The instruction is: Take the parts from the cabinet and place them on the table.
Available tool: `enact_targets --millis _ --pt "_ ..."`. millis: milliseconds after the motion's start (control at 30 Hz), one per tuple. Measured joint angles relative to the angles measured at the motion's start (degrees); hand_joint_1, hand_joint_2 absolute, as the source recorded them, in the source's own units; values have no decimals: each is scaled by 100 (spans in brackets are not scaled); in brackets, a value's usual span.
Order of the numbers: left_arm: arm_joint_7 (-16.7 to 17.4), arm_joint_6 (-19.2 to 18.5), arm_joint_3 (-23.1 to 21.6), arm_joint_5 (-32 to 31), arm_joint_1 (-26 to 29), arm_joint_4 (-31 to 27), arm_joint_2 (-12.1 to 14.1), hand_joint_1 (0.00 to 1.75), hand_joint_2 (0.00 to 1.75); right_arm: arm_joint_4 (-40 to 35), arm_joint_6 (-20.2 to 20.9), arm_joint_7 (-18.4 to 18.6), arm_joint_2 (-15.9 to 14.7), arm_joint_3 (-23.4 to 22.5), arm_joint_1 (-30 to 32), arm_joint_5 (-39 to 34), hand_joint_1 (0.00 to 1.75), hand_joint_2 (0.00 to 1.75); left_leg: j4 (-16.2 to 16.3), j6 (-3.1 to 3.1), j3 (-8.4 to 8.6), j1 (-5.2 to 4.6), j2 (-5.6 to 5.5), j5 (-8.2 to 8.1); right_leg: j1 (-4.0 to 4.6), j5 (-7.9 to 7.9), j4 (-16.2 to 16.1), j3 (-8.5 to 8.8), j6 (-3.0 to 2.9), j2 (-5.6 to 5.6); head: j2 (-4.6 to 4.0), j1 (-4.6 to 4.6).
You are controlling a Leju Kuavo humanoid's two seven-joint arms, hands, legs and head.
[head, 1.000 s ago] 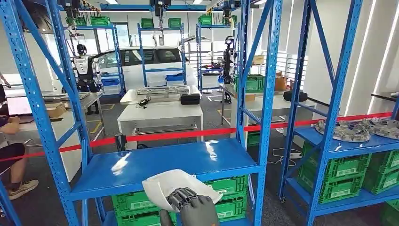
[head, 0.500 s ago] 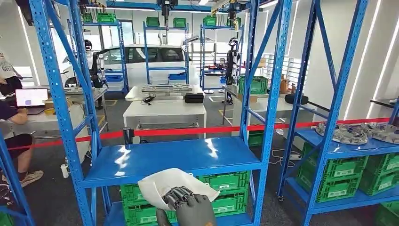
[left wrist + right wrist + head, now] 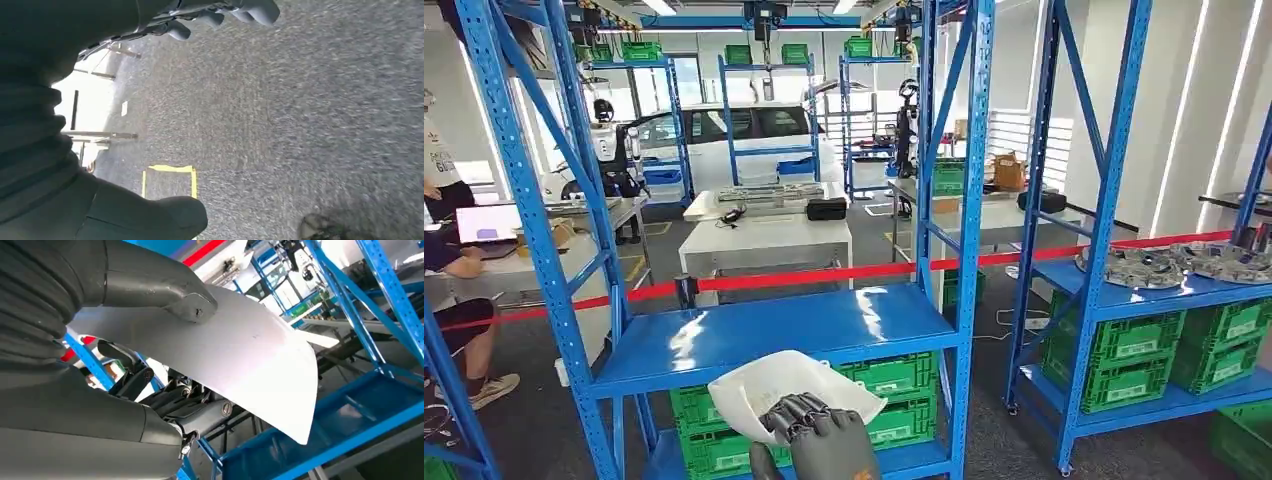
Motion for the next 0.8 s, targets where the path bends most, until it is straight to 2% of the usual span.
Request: enact_targets --millis 33,67,100,133,167,200,233,333,367,400,433,467,500,533,567,600,633,667,700,733,800 --pt "9 -2 0 0 4 0 0 0 175 11 0 0 0 2 3 -9 175 175 222 8 -23 -3 0 -37 17 48 2 -66 -5 0 0 0" --pt "11 -4 0 0 9 0 0 0 175 24 -2 -2 0 4 3 -26 175 175 159 28 99 -14 0 79 31 98 5 -132 -6 1 0 -2" --pt "9 -7 0 0 10 0 0 0 175 33 -9 -2 0 4 2 -46 175 175 -118 61 310 -28 0 259 42 142 12 -188 -4 1 0 -2" --pt "4 -9 0 0 9 0 0 0 175 35 -13 -4 0 4 2 -59 175 175 -586 104 638 -48 -2 459 55 184 14 -241 3 5 0 -2" --pt "-15 -9 0 0 6 -2 11 0 175 35 -20 -22 0 4 -2 -79 175 175 -1098 165 990 -74 -8 557 60 224 20 -276 12 7 0 -2" --pt "-56 -17 0 -2 -1 -7 33 0 175 35 -33 -50 0 4 -4 -116 175 175 -1518 241 1224 -118 -9 363 68 264 21 -312 43 3 0 -4" --pt "-98 -20 0 -7 2 -9 28 0 175 48 -42 -81 -2 7 -20 -144 175 175 -1593 218 1285 -127 -11 402 64 306 19 -327 73 -2 0 7" --pt "-133 -20 0 -31 9 -9 35 0 175 103 -98 -120 -2 20 -63 -245 175 175 -1624 312 1180 -167 -15 493 41 415 -15 -331 166 -7 0 -9" --pt "-140 -26 0 -37 8 -4 13 0 175 129 -112 -125 -7 26 -80 -258 175 175 -1678 356 1193 -96 22 577 37 374 23 -360 206 2 0 -13" --pt "-138 -44 0 -44 -9 -9 15 0 175 147 -120 -127 -11 35 -102 -276 175 175 -1689 386 1152 -100 23 633 37 133 173 -418 258 30 0 -4" --pt "-135 -53 0 -63 -16 -9 15 0 175 166 -122 -127 -15 42 -105 -284 175 175 -1686 428 1079 -91 33 687 14 -222 519 -529 290 30 0 2" --pt "-111 -52 0 -87 -13 -9 15 0 175 179 -122 -127 -20 55 -99 -291 175 175 -1680 427 1005 -91 33 745 -13 -550 977 -663 324 28 0 9" --pt "-94 -55 0 -109 -9 -7 13 0 175 201 -122 -127 -26 66 -93 -300 175 175 -1668 425 919 -89 38 802 -35 -777 1430 -784 350 28 0 11" --pt "-83 -55 0 -111 0 -7 13 0 175 225 -122 -125 -31 74 -85 -302 175 175 -1646 414 835 -84 42 855 -54 -830 1728 -837 371 27 0 11" --pt "-72 -54 0 -111 7 -7 13 0 175 249 -122 -125 -37 83 -75 -306 175 175 -1617 396 738 -74 44 903 -70 -718 1789 -782 387 26 0 13" --pt "-57 -55 0 -111 12 -7 13 0 175 262 -125 -125 -37 90 -69 -308 175 175 -1581 376 644 -63 47 945 -84 -518 1603 -599 397 25 0 13" --pt "-57 -57 0 -107 16 -4 13 0 175 273 -124 -125 -37 98 -69 -310 175 175 -1542 350 558 -48 48 979 -94 -331 1233 -319 404 23 0 15" --pt "-57 -63 0 -107 17 -4 13 0 175 276 -125 -127 -37 105 -71 -317 175 175 -1496 318 483 -33 45 1011 -104 -231 721 54 405 23 0 15" --pt "-59 -72 0 -107 19 -6 17 0 175 276 -122 -131 -37 114 -77 -319 175 175 -1449 285 422 -33 42 1035 -108 -402 254 351 395 25 0 20" --pt "-89 -113 0 -112 23 -4 17 0 175 276 -120 -140 -26 122 -76 -334 175 175 -1410 242 377 -42 37 1065 -49 -507 -10 478 325 46 0 17" --pt "-173 -192 0 -129 26 -4 33 0 175 295 -100 -142 -24 127 -76 -356 175 175 -1464 155 376 -37 35 1140 -37 -474 13 404 245 46 0 13"
